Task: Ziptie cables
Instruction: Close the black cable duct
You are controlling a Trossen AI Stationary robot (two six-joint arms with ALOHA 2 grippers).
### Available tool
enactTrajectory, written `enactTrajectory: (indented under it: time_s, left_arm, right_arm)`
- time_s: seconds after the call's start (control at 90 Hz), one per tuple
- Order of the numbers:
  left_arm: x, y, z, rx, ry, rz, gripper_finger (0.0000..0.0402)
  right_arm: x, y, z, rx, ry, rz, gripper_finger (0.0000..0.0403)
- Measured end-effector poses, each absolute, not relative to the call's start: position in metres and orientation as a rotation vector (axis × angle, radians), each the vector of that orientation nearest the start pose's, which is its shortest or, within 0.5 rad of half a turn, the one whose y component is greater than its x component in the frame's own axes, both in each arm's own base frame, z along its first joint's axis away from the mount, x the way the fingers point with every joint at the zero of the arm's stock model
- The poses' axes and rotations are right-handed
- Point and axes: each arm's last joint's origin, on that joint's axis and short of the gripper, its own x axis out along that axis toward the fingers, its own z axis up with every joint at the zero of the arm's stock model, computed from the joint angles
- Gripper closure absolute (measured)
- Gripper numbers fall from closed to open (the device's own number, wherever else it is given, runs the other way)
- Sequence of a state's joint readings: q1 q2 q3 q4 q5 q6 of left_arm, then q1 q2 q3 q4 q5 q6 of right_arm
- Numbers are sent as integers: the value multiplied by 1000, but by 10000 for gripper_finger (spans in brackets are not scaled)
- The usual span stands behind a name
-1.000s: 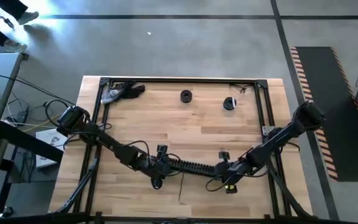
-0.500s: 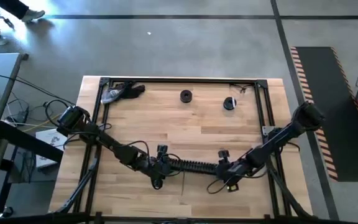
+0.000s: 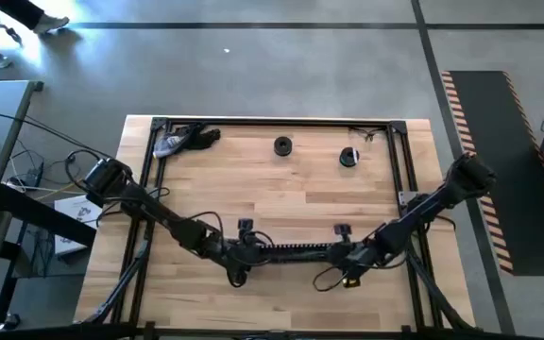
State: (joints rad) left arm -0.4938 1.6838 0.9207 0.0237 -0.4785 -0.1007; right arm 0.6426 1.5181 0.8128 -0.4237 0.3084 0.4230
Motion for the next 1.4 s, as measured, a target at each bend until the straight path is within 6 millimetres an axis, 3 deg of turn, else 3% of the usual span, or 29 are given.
enactTrajectory:
  time_s: [0.244,0.533,0.756,0.911,1.144,1.4]
  left_arm:
    - [301,-148,188,231,621,0,200]
    - [303,-148,178,209,657,-3,200]
    - [303,-148,178,198,660,-4,200]
    - [303,-148,177,198,660,-4,200]
    - [303,-148,178,197,660,-4,200]
    - [304,-148,178,192,650,-4,200]
  right_arm:
    - [227,157,180,-184,1042,48,386]
    - [217,150,160,-118,1076,-1,322]
    - [222,149,156,-56,1007,19,290]
    - [228,145,158,-44,987,10,309]
    - [230,144,160,-67,984,21,388]
    - [236,146,173,-110,960,-16,385]
